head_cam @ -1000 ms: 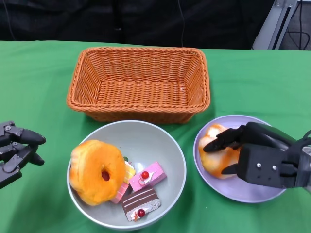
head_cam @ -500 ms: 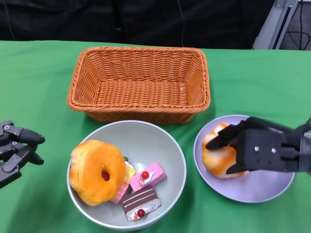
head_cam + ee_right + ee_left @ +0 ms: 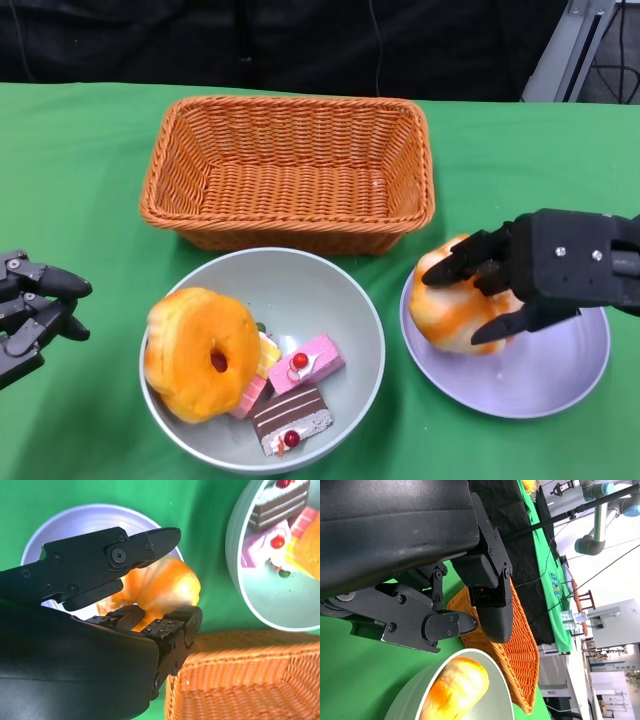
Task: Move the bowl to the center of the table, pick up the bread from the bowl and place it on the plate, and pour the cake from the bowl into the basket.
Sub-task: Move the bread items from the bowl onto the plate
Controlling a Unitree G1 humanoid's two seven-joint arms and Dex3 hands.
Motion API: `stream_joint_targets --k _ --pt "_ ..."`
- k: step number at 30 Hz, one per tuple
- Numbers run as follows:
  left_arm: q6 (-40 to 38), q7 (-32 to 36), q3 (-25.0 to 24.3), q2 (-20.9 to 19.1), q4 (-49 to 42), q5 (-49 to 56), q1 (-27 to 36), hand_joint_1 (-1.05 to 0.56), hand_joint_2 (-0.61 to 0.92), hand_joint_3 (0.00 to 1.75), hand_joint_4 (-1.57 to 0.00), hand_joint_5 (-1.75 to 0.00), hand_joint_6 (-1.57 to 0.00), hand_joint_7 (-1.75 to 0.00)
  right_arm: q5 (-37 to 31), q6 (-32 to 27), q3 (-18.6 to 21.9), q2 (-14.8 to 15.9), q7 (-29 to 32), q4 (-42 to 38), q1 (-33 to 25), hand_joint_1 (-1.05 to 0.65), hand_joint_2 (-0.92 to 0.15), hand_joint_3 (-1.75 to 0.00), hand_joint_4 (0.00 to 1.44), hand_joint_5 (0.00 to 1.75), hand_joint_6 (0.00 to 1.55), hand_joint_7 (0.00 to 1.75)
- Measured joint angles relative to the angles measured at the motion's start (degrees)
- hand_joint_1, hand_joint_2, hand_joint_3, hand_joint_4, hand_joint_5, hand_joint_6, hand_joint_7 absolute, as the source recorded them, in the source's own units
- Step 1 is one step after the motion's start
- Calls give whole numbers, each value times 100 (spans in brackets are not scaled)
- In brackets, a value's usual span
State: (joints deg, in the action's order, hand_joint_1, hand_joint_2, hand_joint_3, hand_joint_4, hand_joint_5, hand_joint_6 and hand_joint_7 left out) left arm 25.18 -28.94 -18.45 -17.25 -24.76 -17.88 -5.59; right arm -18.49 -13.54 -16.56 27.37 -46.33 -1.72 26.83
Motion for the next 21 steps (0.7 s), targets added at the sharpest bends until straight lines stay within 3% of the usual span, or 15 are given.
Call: stream_joint_targets --k 10,21 --pt "0 -2 1 0 1 -18 -1 -7 83 51 -76 -130 -93 -77 -242 -216 -426 247 -471 -4 264 -61 -92 -8 46 5 36 0" --pt "3 -7 1 0 -12 -53 -2 -7 83 51 -76 -130 -93 -76 -465 -268 -493 297 -514 1 353 -65 -92 -9 56 8 26 0"
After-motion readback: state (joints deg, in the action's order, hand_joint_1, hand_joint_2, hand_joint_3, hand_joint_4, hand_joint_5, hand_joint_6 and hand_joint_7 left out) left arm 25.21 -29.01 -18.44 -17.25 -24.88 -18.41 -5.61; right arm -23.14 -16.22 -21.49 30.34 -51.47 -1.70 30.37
